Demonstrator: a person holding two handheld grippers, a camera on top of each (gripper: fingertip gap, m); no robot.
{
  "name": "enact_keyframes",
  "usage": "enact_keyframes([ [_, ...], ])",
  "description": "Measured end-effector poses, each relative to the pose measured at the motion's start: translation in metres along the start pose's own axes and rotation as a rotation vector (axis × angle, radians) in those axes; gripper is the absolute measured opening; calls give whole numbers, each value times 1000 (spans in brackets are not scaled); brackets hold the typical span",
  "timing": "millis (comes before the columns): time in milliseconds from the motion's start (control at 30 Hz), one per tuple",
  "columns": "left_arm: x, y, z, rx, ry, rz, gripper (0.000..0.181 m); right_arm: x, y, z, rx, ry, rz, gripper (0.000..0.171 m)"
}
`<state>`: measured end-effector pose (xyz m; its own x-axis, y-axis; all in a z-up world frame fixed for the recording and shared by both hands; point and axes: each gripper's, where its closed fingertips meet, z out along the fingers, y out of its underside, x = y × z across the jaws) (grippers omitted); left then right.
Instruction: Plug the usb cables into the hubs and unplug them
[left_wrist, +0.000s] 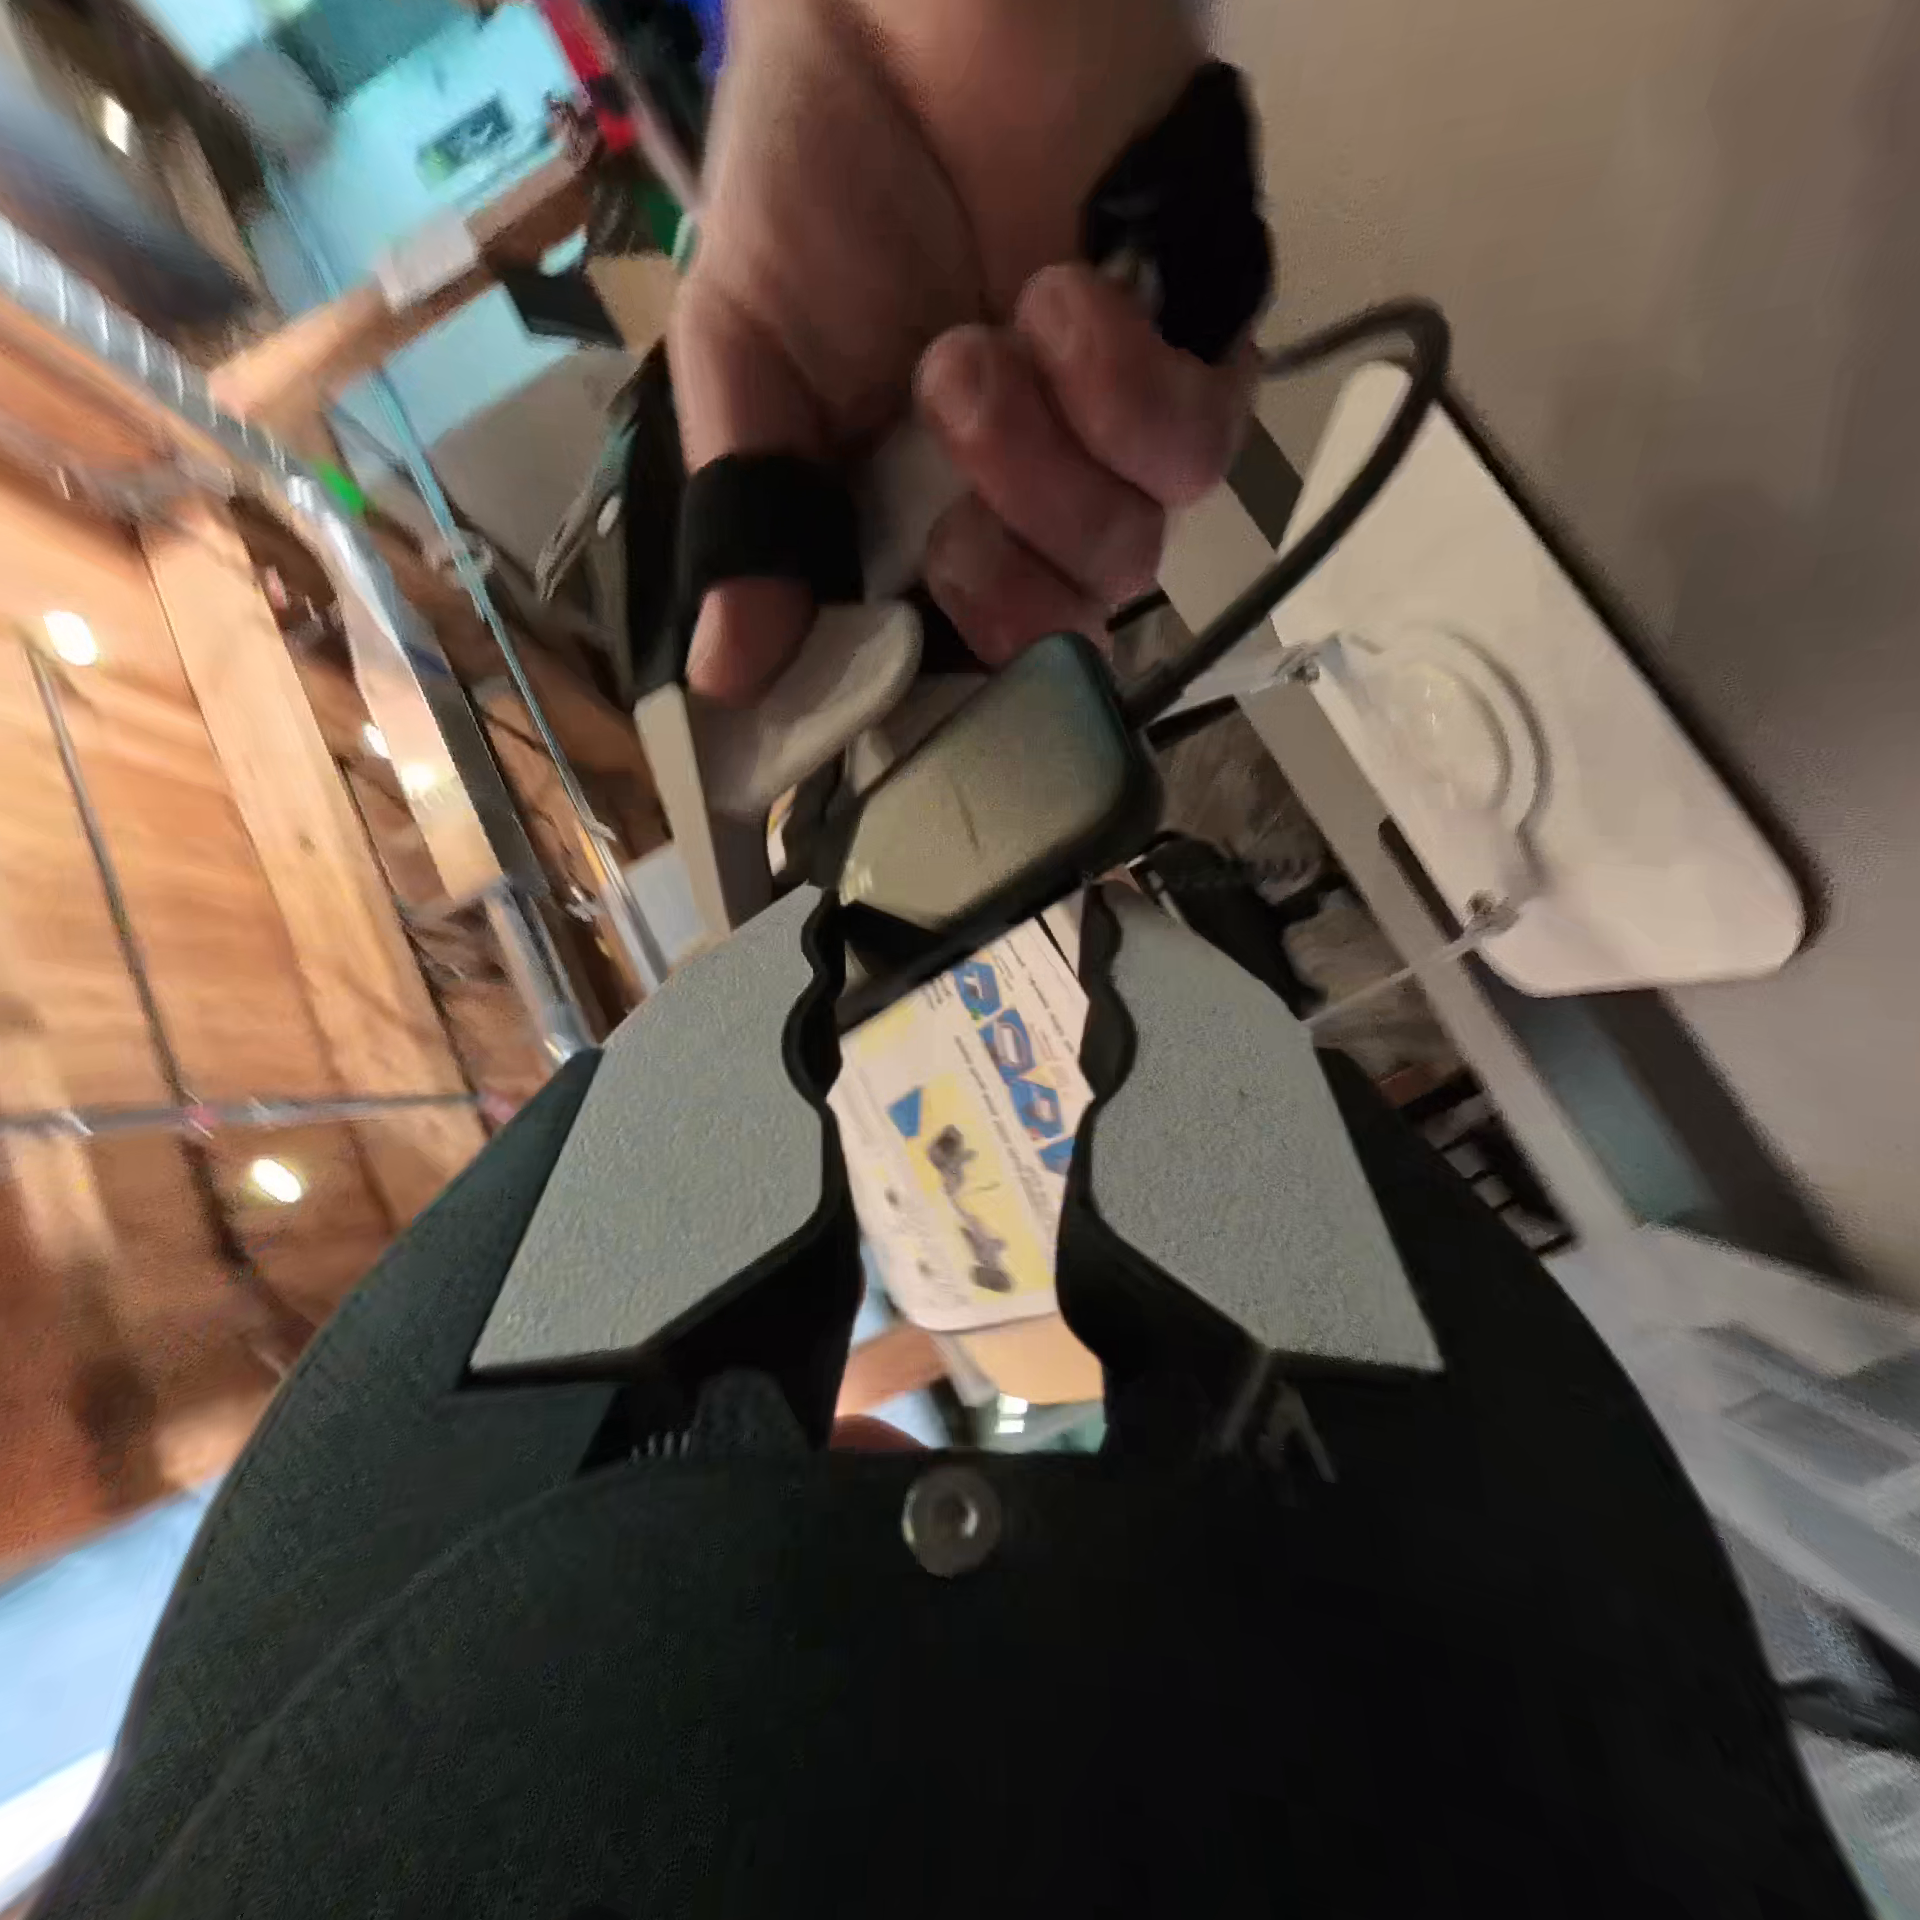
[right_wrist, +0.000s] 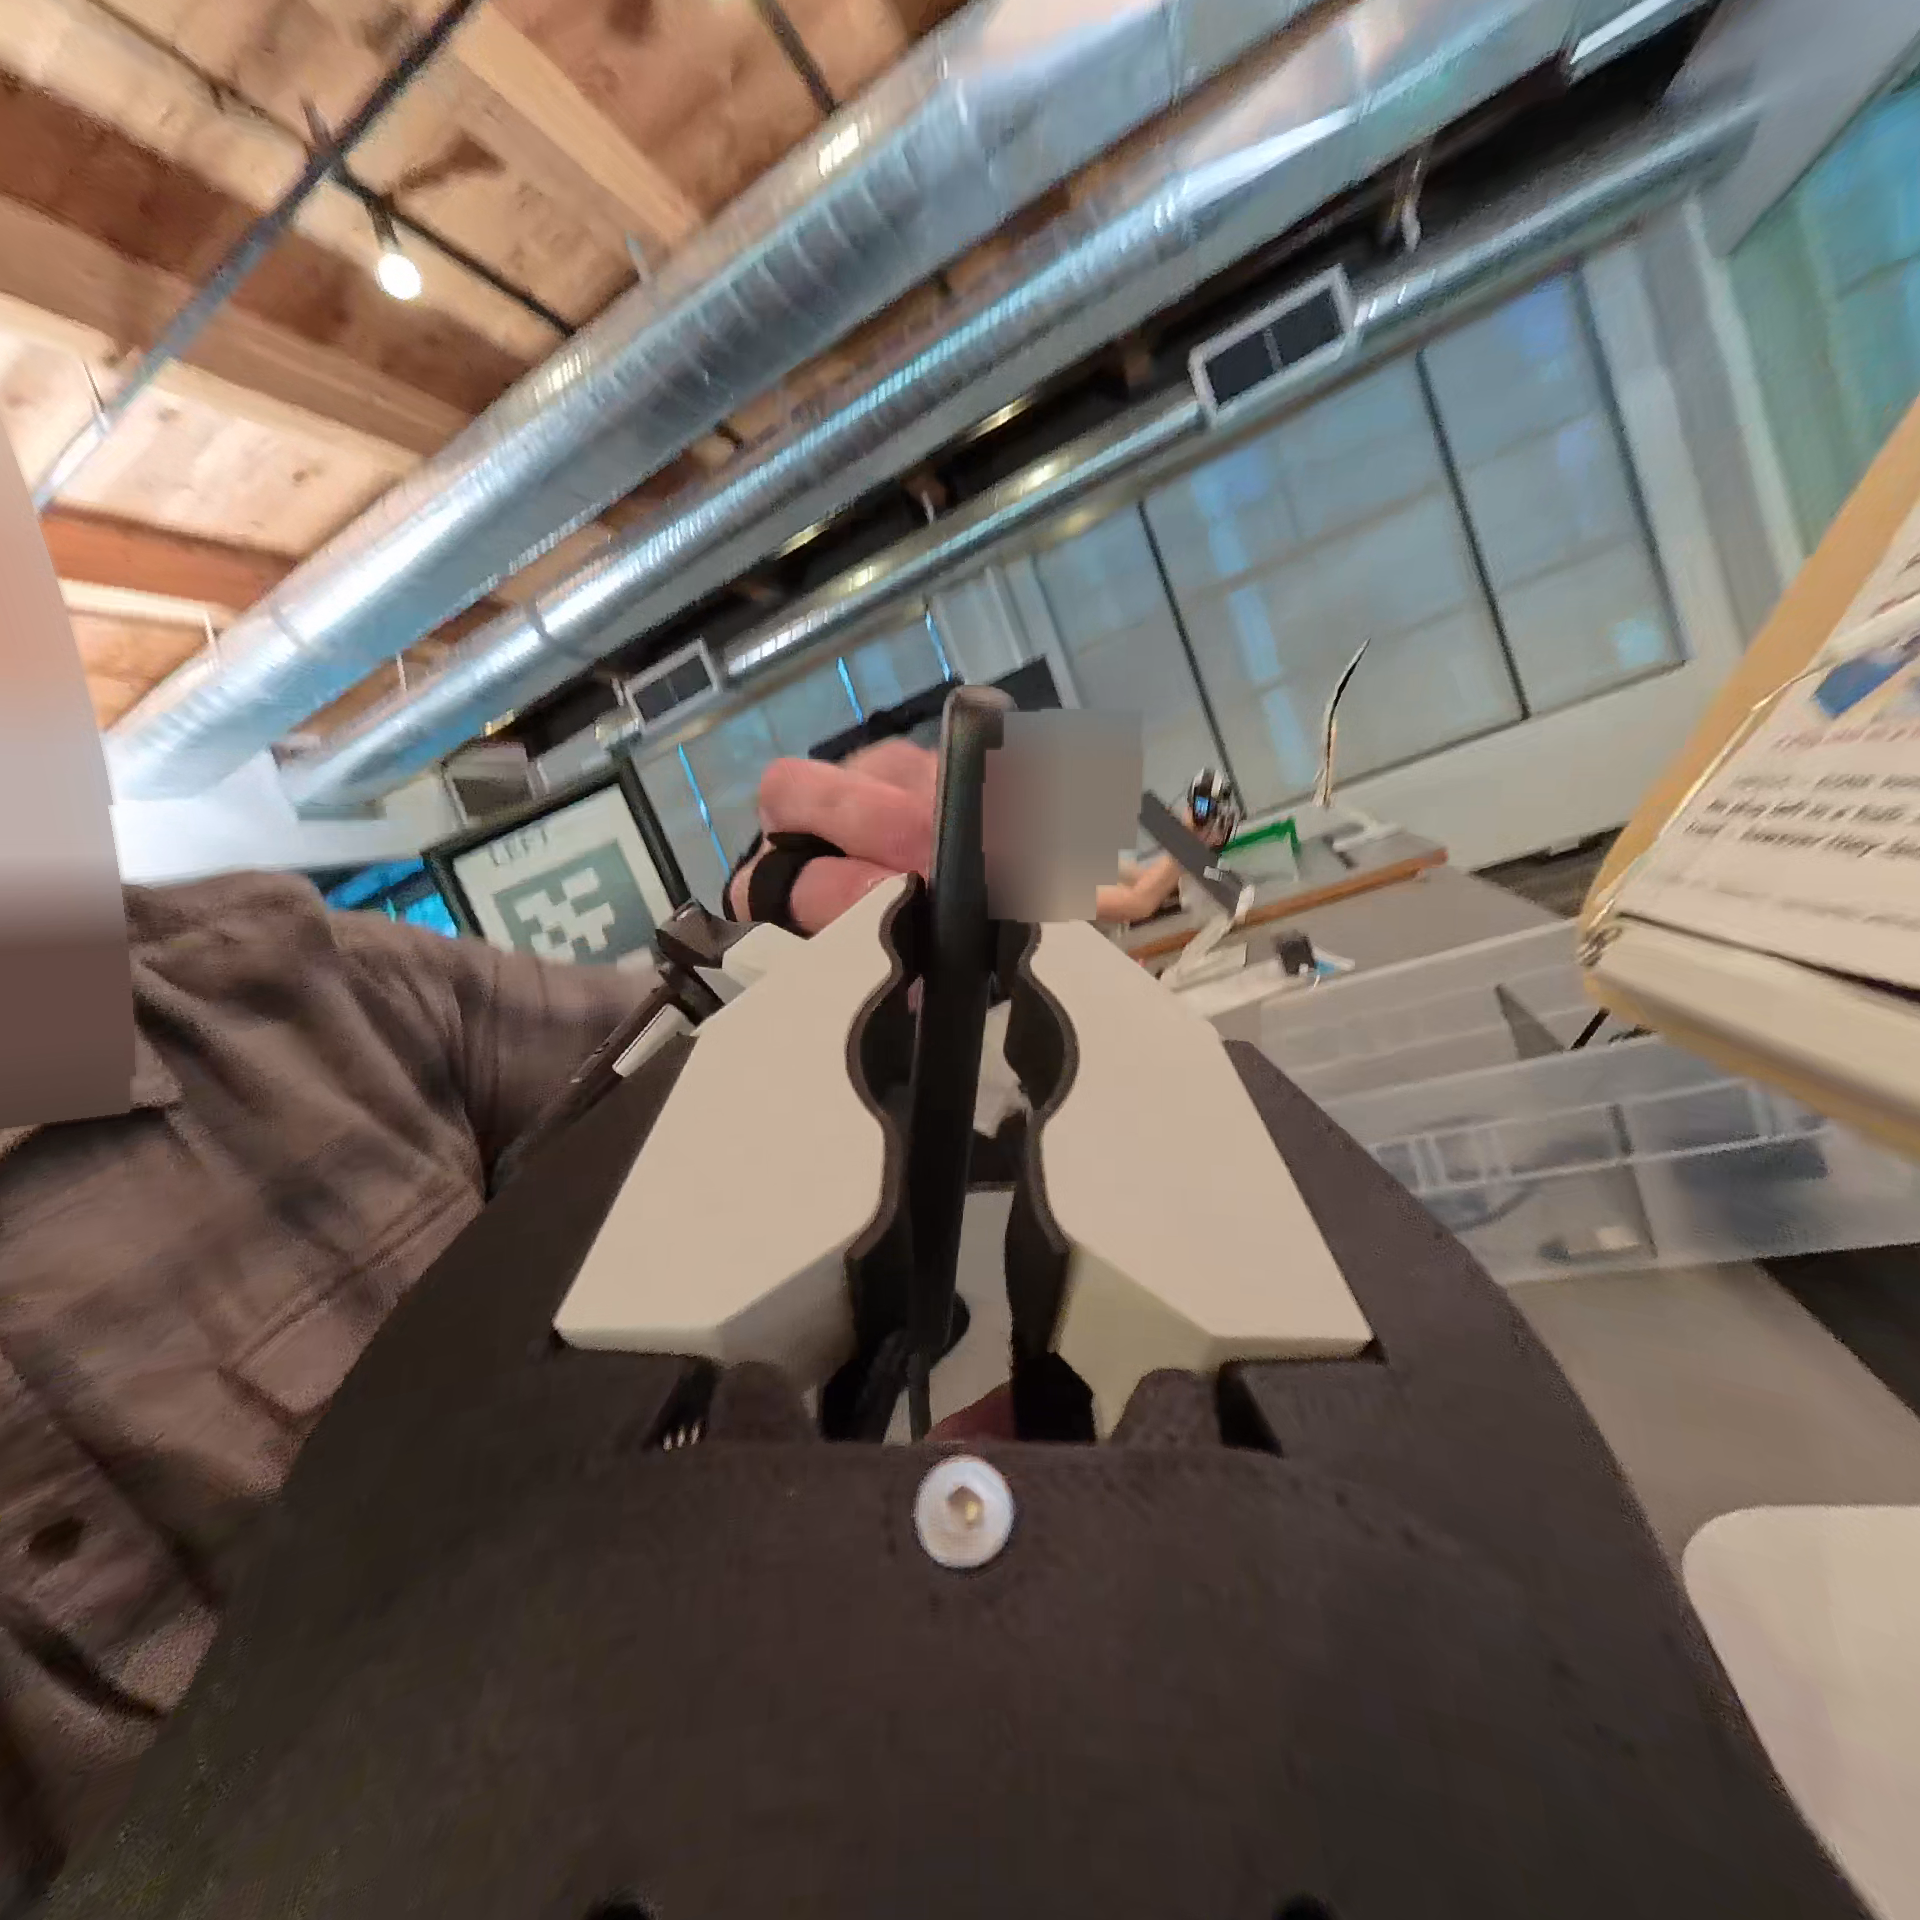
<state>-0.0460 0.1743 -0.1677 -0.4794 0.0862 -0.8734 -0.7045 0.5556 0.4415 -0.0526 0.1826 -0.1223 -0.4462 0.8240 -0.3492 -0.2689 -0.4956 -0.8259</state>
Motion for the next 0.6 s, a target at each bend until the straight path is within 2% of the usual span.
enact_keyframes([
  [100,-13,7,-19,3,-23,-346,57,0,-23,-14,104,32,-40,10],
  [200,-22,18,-24,4,-1,-855,66,-9,-33,-18,121,12,-60,10],
  [267,-29,10,-21,130,38,-1204,73,-16,-30,-13,89,5,-97,10],
  [367,-39,3,-14,306,152,-1585,76,-22,-20,0,22,-6,-129,10],
  [467,-35,-4,-4,385,253,-1741,66,-31,-9,13,-41,-37,-164,9],
  [600,-28,-15,-6,469,346,-1806,25,-32,-2,20,-87,-27,-201,9],
])
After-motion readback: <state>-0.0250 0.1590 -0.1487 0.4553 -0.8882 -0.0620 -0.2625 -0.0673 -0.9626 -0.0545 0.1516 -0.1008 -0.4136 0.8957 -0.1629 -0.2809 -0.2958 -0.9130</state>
